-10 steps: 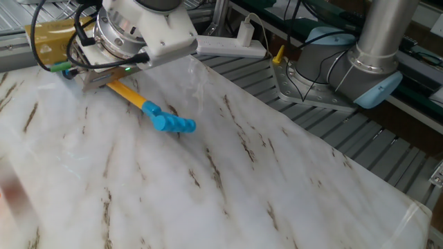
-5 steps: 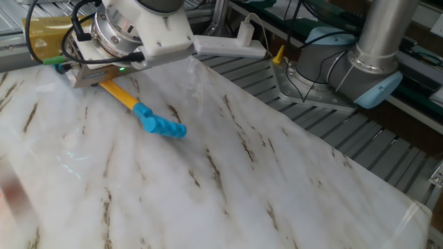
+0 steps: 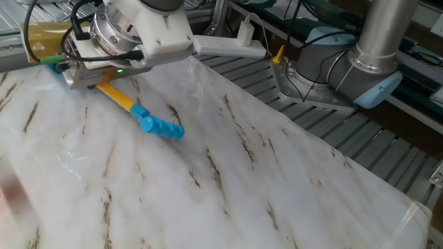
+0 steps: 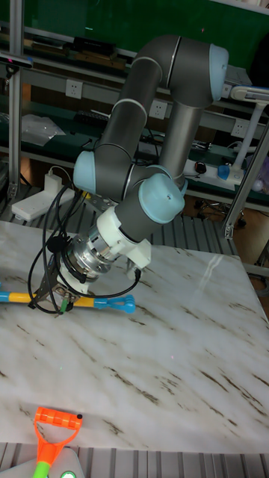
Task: Use a shovel to scoop up an object
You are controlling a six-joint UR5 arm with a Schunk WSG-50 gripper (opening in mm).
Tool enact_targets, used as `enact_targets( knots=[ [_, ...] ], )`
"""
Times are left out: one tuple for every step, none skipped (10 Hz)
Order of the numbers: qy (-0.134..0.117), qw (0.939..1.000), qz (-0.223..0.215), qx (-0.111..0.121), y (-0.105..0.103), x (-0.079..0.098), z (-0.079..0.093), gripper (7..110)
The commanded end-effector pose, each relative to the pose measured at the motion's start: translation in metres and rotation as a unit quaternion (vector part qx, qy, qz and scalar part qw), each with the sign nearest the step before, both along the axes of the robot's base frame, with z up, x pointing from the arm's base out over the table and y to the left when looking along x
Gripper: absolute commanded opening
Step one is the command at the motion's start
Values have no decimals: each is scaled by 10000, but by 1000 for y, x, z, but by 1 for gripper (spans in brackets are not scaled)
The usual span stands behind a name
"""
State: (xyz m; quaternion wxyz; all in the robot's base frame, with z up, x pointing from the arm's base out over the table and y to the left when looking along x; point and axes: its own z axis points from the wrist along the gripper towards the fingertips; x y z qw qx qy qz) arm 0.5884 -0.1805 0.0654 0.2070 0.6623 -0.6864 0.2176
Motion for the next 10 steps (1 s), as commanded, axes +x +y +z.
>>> enact_targets(
  knots=[
    [43, 10000, 4, -64, -4, -2, 2, 7],
    [51, 10000, -11, -33, -3, -3, 2, 7],
    [151, 9998, 41, 97, 7, -11, -1, 7],
    [199, 9997, 110, 66, 13, -18, 1, 7],
    [238, 9997, 111, 28, 19, -30, 2, 7],
    [263, 9996, 130, -17, 25, -43, 4, 7],
    [269, 9995, 163, -71, 30, -56, 8, 7],
    [296, 9993, 228, -72, 33, -69, 9, 7],
    [244, 9993, 246, -104, 37, -82, 9, 7],
    [167, 9994, 254, -175, 40, -95, 9, 7]
  ],
)
